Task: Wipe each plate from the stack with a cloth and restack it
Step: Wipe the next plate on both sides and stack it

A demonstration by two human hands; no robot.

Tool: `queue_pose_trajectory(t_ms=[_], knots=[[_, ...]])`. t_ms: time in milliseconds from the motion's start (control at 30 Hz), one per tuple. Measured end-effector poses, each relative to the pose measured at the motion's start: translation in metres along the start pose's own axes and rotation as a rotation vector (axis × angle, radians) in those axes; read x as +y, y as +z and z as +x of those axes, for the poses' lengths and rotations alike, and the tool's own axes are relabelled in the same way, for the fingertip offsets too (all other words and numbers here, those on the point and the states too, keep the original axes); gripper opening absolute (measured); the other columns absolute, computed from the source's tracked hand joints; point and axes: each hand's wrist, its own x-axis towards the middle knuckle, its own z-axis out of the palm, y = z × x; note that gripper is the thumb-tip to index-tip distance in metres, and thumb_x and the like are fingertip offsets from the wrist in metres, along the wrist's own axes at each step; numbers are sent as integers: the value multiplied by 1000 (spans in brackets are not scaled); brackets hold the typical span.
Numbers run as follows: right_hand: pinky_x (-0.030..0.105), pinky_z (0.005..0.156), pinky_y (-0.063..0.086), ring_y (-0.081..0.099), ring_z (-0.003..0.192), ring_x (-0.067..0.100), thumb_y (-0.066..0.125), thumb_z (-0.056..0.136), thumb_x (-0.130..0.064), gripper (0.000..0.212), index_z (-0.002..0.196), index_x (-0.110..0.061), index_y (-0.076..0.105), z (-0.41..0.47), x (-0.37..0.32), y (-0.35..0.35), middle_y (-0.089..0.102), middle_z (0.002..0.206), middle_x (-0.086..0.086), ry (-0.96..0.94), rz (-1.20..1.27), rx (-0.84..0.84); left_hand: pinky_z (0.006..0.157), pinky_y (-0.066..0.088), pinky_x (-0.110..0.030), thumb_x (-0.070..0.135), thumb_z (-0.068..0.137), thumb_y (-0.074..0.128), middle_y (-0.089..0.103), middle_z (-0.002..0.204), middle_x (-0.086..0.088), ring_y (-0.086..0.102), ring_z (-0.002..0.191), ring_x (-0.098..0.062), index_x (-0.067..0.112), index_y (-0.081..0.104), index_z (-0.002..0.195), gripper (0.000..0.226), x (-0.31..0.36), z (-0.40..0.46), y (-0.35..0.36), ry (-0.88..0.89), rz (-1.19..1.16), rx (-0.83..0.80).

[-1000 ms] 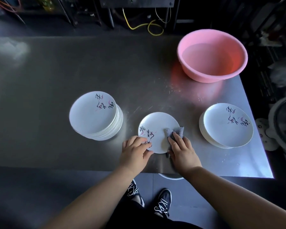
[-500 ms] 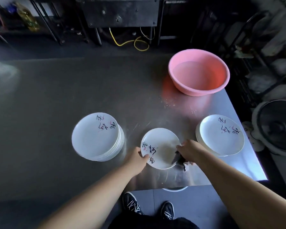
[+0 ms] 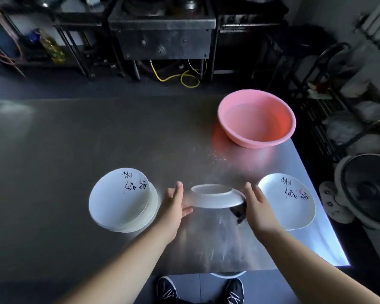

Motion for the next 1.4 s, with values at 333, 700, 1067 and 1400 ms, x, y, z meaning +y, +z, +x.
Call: queue_pose_trajectory(t_ms=[333,700,1067,1400], knots=[[34,62,38,57,85,23,54,104,-33,10,101,-24,53,23,-64,-55,64,93,-5,-475,-638,134,85,57,-35,-7,102,52,73,130,-9,70,119,-25,11,57,140,42,67,-37,31,169,-337,-129],[39,125,28,32,155,23,48,109,-32,58,159,-5,38,0,-127,-38,36,166,5,-1179,-475,-191,90,61,-40,-7,102,47,71,130,-20,70,118,-34,6,59,138,39,104,-57,49,266,-385,-204],[62,126,14,4,159,48,23,100,-78,98,164,-2,26,-15,-95,-22,17,174,15,-1349,-1109,2,98,55,-49,-9,101,47,73,125,-18,72,113,-34,6,60,134,38,129,-60,49,307,-405,-125],[57,128,22,9,162,36,32,100,-74,98,162,2,29,-19,-105,-19,15,173,18,-1379,-954,-62,113,44,-62,-6,103,45,68,134,-21,64,127,-41,5,55,140,40,141,-56,41,323,-447,-102]])
